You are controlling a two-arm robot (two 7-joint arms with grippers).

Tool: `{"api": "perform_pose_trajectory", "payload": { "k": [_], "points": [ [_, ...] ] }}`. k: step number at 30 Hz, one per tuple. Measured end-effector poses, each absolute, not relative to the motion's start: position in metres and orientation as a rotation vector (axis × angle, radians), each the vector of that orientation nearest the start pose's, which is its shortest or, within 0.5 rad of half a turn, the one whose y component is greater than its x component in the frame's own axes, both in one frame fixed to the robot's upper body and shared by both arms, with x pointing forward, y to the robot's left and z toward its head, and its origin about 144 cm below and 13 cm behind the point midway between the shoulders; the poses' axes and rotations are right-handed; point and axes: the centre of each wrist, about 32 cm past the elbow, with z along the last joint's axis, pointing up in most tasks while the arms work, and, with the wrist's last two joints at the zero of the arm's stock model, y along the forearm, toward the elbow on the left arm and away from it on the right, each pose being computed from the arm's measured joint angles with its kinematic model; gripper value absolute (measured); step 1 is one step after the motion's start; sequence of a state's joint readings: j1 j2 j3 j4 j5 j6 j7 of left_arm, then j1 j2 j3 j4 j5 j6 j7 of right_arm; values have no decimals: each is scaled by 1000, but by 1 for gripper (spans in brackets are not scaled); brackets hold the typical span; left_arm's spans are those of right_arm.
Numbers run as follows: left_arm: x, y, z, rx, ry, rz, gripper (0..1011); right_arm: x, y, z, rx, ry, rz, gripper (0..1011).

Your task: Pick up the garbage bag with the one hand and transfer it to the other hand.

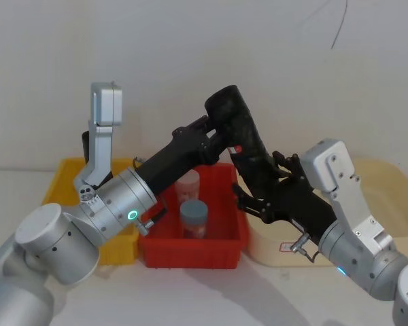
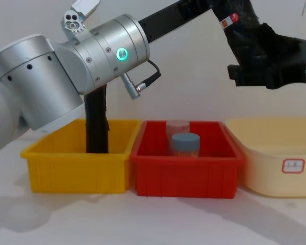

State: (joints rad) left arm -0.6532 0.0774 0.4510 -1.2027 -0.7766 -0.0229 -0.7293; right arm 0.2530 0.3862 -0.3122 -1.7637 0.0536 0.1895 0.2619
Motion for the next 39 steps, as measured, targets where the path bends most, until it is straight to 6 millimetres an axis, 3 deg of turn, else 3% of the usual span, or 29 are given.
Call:
{"api": "perform_pose_trajectory", "payload": {
  "k": [6,17,30,39],
  "points": [
    [605,127,1272,-492,77,397,371,495,-224,1269,-181,-379,-1024,895],
    [605,127,1273,-493,77,397,371,496,-224,1269,-136,-346,-1005,587],
    [605,127,1273,-493,77,397,377,499,-224,1268,-60,-312,-965,580],
    [605,127,1272,-491,77,397,667,499,-227,1268,-24,-308,-946,580]
  ]
}}
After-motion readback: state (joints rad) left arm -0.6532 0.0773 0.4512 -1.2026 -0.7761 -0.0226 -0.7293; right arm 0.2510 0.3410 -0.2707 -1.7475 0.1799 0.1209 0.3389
